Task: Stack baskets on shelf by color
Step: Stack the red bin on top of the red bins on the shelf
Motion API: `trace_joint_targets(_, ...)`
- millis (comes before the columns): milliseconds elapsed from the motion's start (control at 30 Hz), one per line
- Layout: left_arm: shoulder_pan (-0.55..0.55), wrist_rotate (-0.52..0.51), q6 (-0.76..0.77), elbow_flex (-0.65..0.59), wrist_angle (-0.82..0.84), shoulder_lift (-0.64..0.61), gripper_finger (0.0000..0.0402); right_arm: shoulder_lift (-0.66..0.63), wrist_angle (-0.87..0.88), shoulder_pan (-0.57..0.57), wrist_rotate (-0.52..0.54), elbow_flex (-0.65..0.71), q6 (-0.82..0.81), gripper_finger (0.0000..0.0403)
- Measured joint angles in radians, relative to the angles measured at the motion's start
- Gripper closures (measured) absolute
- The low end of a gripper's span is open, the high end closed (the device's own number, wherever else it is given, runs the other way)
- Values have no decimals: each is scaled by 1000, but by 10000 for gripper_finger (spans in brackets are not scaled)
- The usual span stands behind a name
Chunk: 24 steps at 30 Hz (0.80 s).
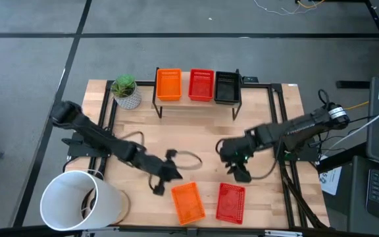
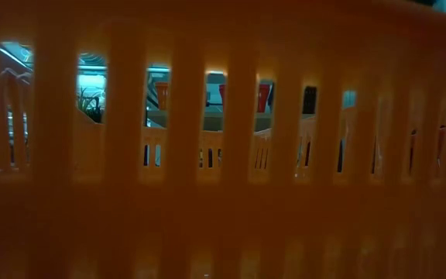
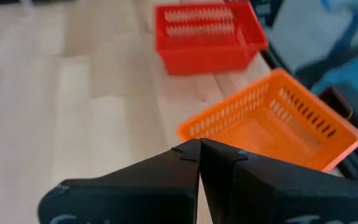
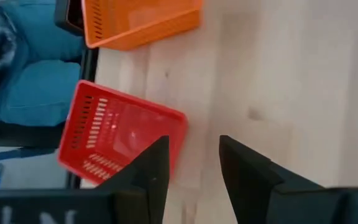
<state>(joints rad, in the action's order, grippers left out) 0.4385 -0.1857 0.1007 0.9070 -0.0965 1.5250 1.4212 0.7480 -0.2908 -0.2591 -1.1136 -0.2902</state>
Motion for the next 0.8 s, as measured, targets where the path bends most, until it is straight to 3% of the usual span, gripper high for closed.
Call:
trace_joint_targets(367, 18, 173, 29, 221, 20, 307, 401, 79, -453, -208, 4, 225, -177, 264)
trace_joint_targets(533, 18, 250, 36, 258, 17, 377, 401, 202, -476, -288, 3, 190, -176, 264)
trace_joint_targets(667, -17, 351, 38, 259, 29, 389, 401, 312, -466, -297, 11, 163, -176, 264)
trace_joint_targets(800, -69, 364, -4, 259, 115, 388, 401, 373, -411, -282, 65, 128, -177, 264)
